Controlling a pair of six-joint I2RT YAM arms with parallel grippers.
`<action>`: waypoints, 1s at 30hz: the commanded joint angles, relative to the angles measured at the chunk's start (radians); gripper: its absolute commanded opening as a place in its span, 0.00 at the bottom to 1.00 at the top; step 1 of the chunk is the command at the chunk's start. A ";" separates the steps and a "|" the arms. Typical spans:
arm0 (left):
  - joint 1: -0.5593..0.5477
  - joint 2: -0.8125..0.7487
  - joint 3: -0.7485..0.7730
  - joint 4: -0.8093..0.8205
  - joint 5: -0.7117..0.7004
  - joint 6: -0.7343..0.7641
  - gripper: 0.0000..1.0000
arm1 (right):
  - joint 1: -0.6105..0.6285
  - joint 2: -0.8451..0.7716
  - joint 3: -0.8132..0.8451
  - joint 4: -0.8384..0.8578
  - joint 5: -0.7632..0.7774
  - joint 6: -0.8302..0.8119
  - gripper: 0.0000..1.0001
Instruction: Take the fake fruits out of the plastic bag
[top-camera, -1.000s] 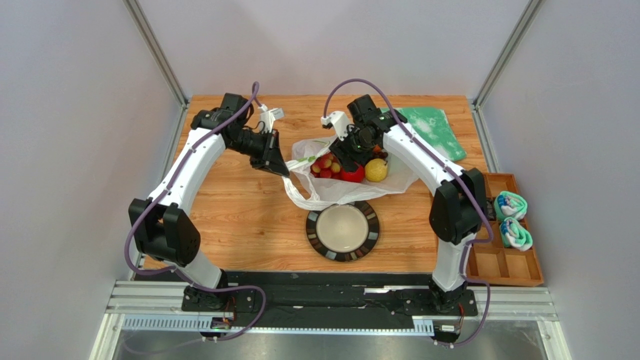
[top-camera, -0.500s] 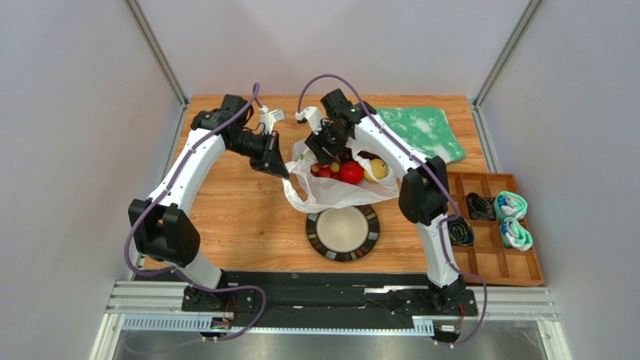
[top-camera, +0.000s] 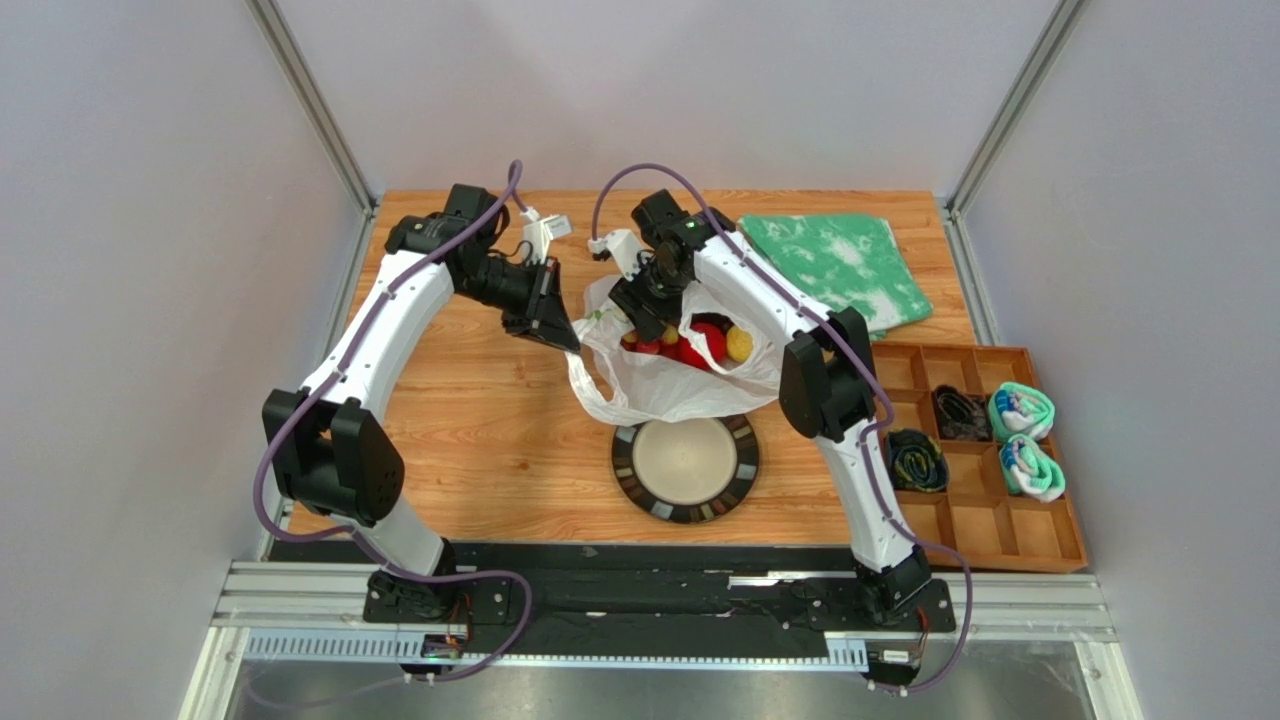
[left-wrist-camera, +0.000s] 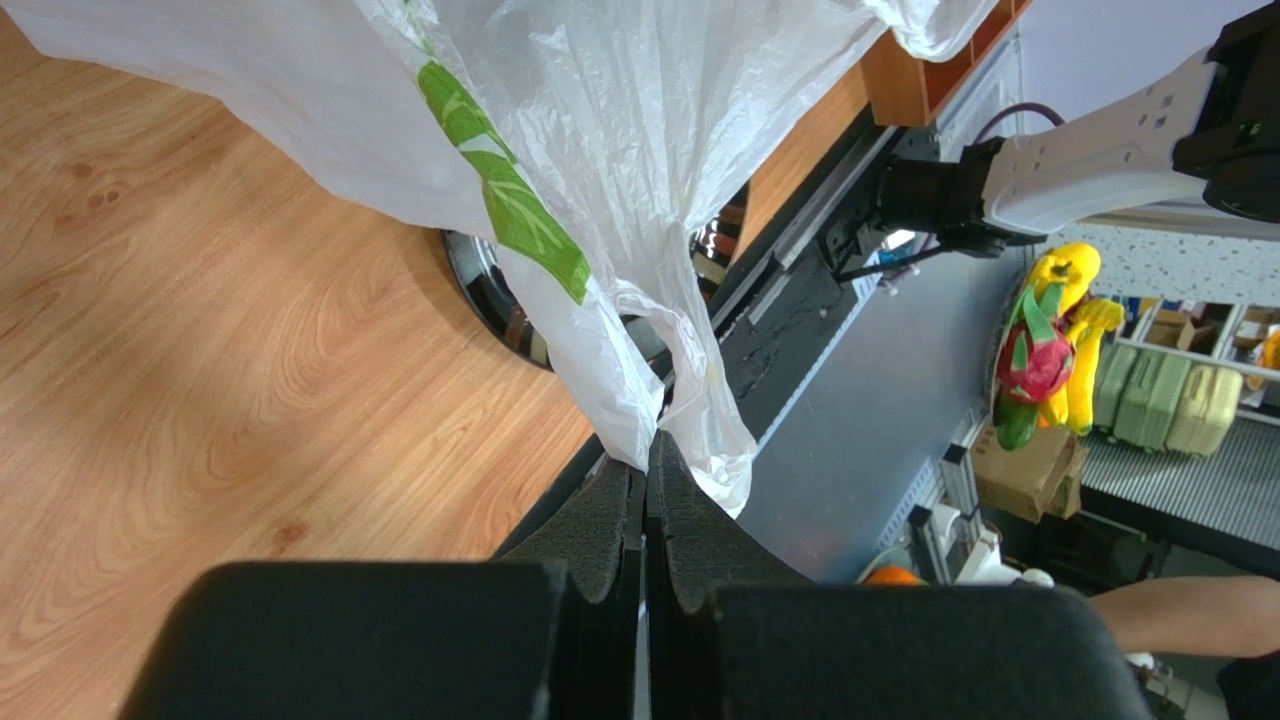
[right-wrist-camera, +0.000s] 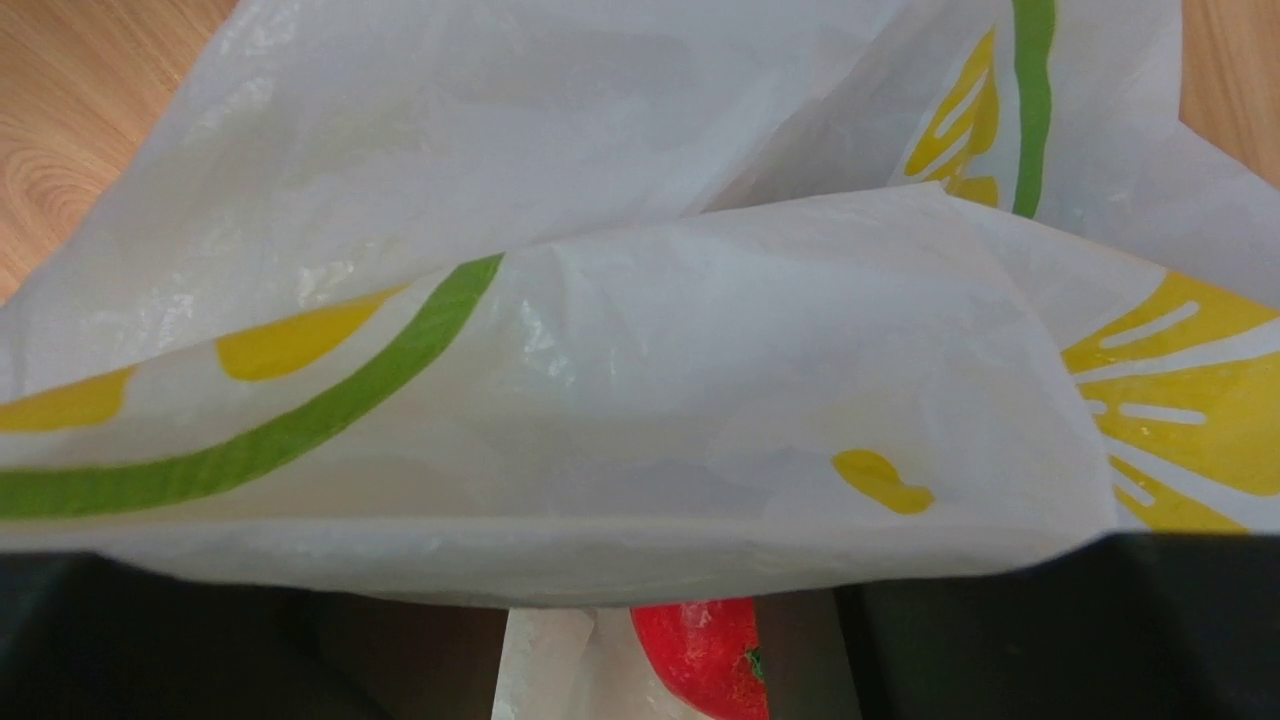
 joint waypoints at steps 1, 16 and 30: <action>0.003 -0.008 0.030 -0.007 0.023 0.033 0.00 | -0.004 -0.016 0.038 0.014 -0.010 0.013 0.46; 0.012 0.130 0.312 0.011 -0.065 0.033 0.00 | 0.002 -0.364 -0.113 -0.101 -0.115 -0.056 0.13; 0.030 0.152 0.333 0.029 -0.014 0.023 0.00 | 0.040 -0.711 -0.298 -0.020 -0.113 -0.023 0.11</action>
